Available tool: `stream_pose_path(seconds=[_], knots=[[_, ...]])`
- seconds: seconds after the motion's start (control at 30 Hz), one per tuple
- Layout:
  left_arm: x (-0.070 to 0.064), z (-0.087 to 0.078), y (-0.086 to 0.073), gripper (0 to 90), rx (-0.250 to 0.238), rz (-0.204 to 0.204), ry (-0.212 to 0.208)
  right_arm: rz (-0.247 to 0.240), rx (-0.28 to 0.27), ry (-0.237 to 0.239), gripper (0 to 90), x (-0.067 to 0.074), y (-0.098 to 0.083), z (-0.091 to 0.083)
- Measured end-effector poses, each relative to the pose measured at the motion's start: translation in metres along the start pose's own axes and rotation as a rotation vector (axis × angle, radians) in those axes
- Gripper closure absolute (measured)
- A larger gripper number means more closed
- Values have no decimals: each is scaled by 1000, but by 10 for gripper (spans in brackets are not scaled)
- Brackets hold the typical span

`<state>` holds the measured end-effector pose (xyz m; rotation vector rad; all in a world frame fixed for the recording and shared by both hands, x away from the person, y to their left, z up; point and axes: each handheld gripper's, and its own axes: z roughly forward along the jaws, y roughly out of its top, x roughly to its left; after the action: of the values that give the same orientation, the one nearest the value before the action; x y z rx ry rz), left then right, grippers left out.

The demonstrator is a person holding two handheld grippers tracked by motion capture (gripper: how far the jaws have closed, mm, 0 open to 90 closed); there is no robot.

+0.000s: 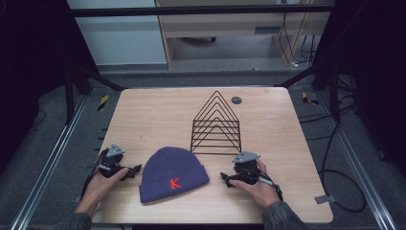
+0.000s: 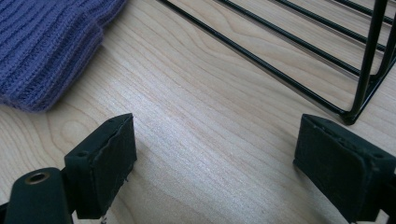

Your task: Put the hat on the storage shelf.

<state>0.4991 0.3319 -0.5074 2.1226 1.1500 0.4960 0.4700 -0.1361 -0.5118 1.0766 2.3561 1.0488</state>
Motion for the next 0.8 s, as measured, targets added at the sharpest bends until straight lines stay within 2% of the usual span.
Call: stream_pose_path(seconds=[0.23,0.33,0.37,0.4,0.43,0.47,0.5,0.57,0.6,0.63,0.67,0.73,0.77,0.8], knots=[[3,-2,1,16,16,12,-8,8,25,-9,124,1,3,0],[6,-6,2,43,27,-21,0,1,52,-10,156,2,7,-1],[9,-10,3,58,18,-51,1,-18,65,-14,168,5,9,-2],[9,-10,3,67,18,-51,1,-18,65,-14,168,5,9,-2],[9,-14,4,67,7,-70,-2,-20,63,-12,175,6,10,-3],[10,-18,6,79,-8,-88,-7,-41,57,-15,190,8,12,-5],[9,-22,7,85,-21,-105,-8,-37,53,-12,196,9,13,-6],[7,-25,9,102,-29,-103,-12,-37,50,-13,211,9,13,-7],[1,-30,14,108,-39,-80,-16,-39,50,-8,227,9,14,-8],[1,-30,14,119,-39,-80,-16,-35,49,-8,231,8,14,-9],[-7,-32,23,129,-42,-55,-26,-31,44,-5,236,8,15,-10],[-15,-32,34,150,-33,-51,-47,-28,39,-7,240,8,16,-10],[-15,-32,34,171,-33,-51,-47,-28,39,-7,240,8,16,-10],[-24,-31,47,186,-20,-20,-52,-30,44,-7,240,8,15,-10]])
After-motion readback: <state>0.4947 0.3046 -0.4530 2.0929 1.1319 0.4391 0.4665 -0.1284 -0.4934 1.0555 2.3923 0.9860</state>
